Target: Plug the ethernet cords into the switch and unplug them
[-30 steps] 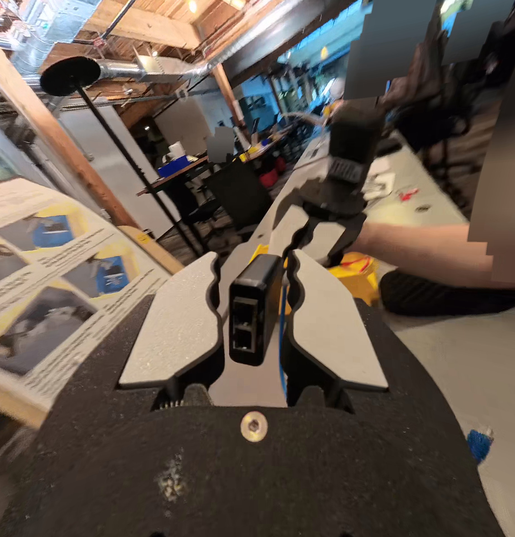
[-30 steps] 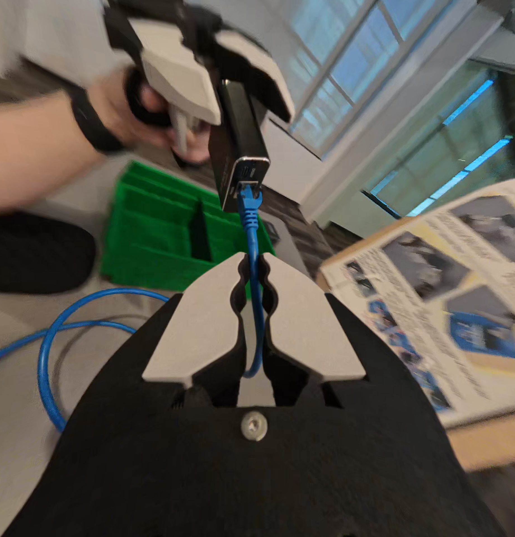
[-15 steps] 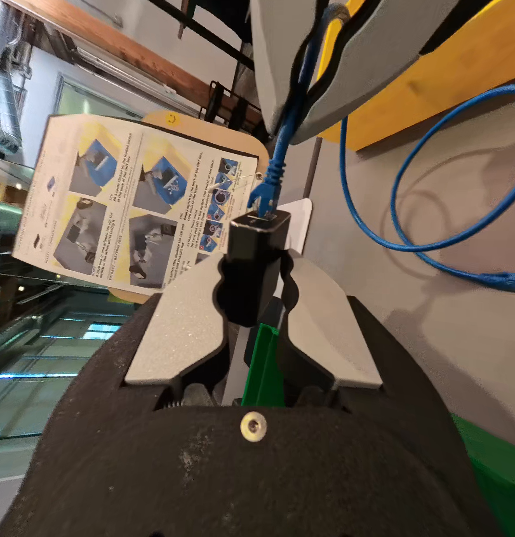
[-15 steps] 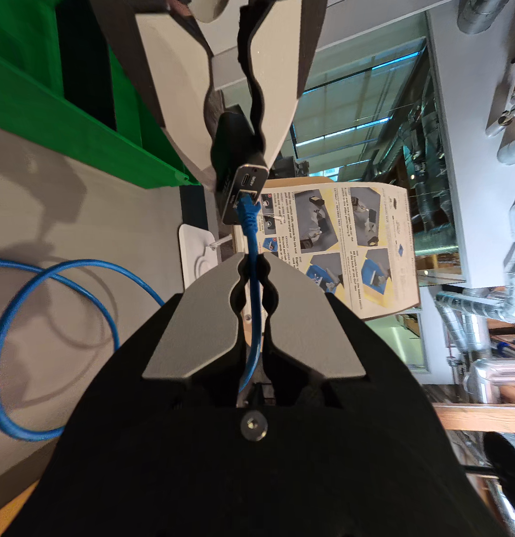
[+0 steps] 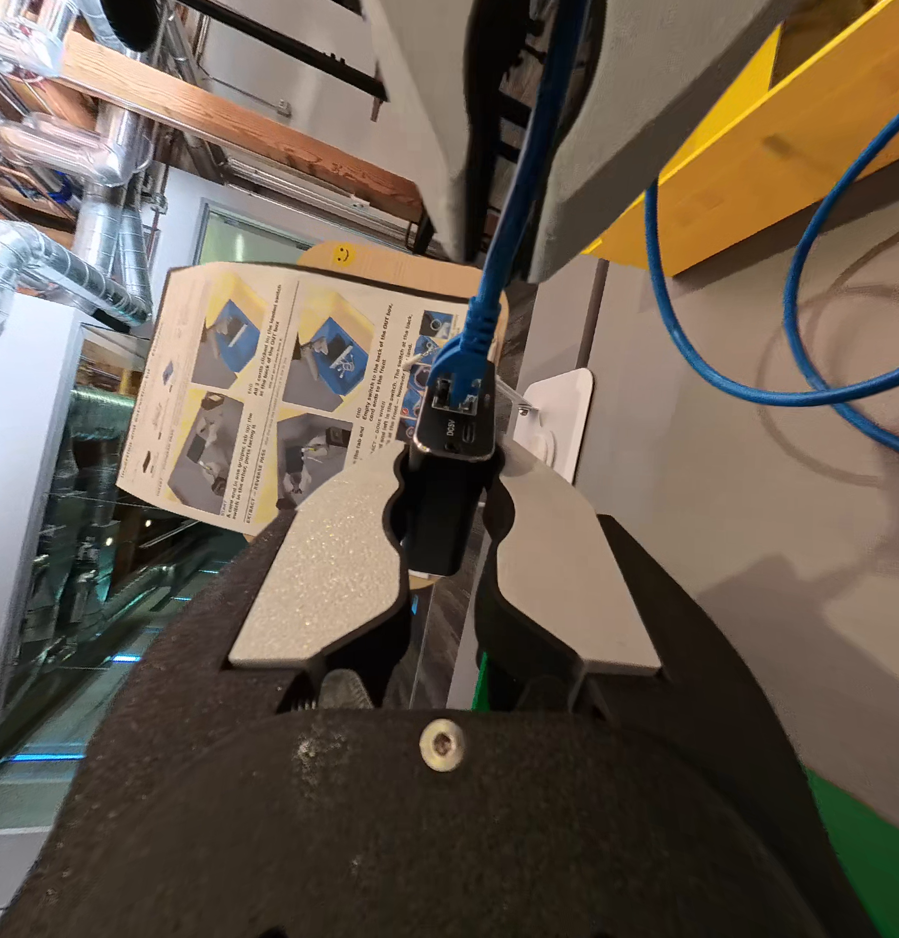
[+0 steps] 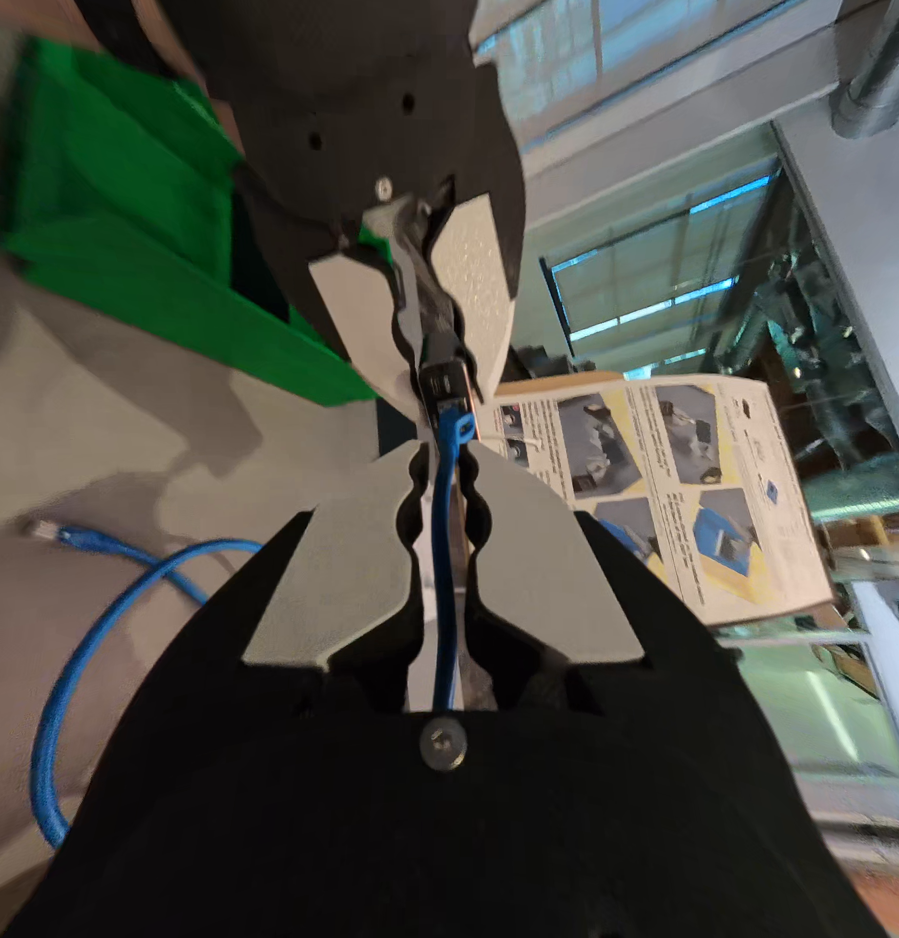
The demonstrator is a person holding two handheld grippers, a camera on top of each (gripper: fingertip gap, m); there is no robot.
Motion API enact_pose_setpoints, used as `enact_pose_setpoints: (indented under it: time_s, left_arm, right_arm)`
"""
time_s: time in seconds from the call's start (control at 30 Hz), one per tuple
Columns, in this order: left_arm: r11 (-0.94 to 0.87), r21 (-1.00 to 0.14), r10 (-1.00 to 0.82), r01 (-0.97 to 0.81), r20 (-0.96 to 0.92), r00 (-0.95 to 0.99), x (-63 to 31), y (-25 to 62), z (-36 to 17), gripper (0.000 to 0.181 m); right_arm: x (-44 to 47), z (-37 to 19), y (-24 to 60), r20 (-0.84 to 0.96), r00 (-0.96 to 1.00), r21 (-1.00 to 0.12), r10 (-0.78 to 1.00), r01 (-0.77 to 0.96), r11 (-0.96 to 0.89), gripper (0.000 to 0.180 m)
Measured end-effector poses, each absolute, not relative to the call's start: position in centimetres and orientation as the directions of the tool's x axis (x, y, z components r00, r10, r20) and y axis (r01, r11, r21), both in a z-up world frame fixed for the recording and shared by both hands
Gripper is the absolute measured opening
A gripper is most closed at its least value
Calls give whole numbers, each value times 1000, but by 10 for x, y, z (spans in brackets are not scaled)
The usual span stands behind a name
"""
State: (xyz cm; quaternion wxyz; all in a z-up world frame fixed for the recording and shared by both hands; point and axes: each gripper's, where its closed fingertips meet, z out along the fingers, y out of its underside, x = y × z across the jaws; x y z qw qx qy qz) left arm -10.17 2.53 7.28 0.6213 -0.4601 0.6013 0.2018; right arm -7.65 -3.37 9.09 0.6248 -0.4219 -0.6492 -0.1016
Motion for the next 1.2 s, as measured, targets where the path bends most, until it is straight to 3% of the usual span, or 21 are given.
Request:
enact_pose_setpoints:
  time_s: [0.17,0.3,0.47,0.7,1.03,1.2]
  left_arm:
    - [514,-313,-292,-799,-939,180,-89,18,72,26]
    - [514,-283,-279,-810,-948,154,-82,14,70,26]
    - [511,-257,-245,-820,-958,147,-80,12,73,26]
    - [516,-239,-220,-822,-965,142,-79,8,76,26]
    - [508,-205,-196,-836,-973,120,-83,7,77,25]
    - [498,-175,-222,-849,-973,71,-82,9,66,25]
  right_arm:
    - [-75,95,-37,919,120,-356,376,665,657,24]
    - [-69,85,-26,947,59,-253,315,742,621,24]
    - [-72,87,-26,966,46,-205,254,734,648,17]
    - [-71,85,-21,955,76,-244,287,752,613,21]
    - [-74,87,-23,975,81,-201,208,724,659,17]
    - [-73,77,-21,958,54,-229,282,737,635,16]
